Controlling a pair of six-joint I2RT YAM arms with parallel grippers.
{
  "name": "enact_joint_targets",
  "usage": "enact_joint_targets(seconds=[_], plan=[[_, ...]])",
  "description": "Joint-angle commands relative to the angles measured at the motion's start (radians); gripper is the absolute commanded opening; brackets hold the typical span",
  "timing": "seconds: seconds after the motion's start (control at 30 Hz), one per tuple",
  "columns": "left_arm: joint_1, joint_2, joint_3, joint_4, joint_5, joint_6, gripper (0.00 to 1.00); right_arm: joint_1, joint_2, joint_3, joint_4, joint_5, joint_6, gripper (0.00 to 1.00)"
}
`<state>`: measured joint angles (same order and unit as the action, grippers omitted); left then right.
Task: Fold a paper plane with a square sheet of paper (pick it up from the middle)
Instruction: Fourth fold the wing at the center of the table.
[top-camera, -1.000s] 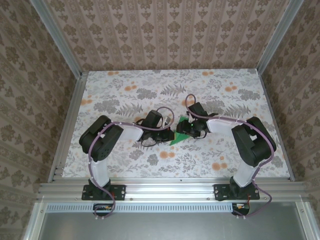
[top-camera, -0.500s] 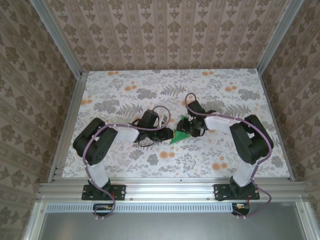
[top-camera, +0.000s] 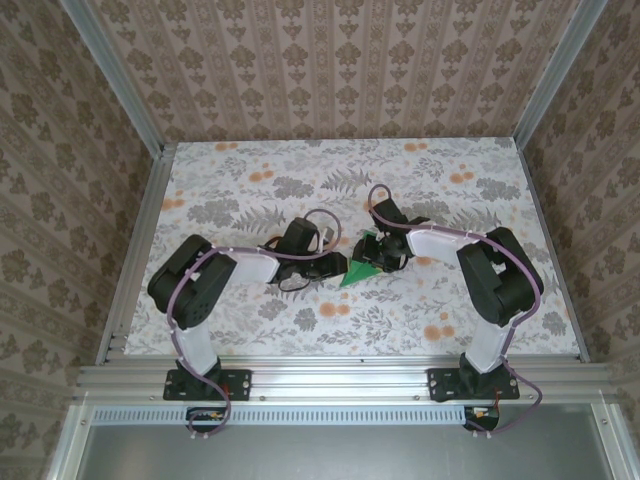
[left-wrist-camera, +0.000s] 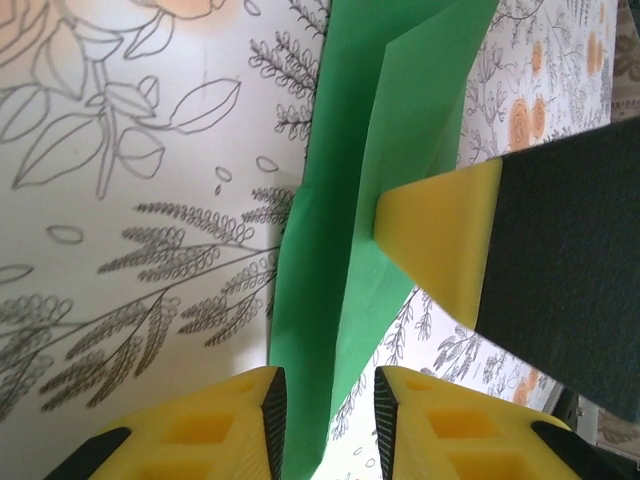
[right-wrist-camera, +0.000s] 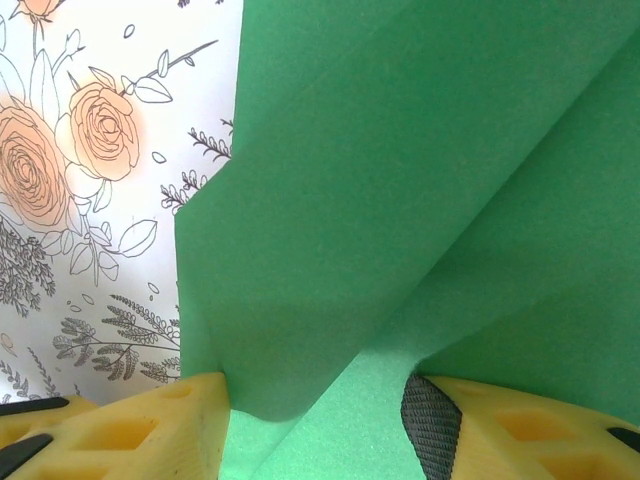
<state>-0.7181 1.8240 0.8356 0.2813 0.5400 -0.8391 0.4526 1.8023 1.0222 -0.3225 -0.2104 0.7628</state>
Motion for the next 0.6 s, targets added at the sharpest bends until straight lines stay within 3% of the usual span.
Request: enact_joint_targets(seconds=[0.0,0.57], plan=[[0.003,0.038,0.038,0.046,0.048,-0.012,0.32,-0.008,0.093,-0.049,-0.138,0.120,0.005,0.56],[0.003,0.131,0.082,0.095,0.184,0.015,0.27,-0.009,0.111,-0.048,-0.132,0.084,0.038,0.53]])
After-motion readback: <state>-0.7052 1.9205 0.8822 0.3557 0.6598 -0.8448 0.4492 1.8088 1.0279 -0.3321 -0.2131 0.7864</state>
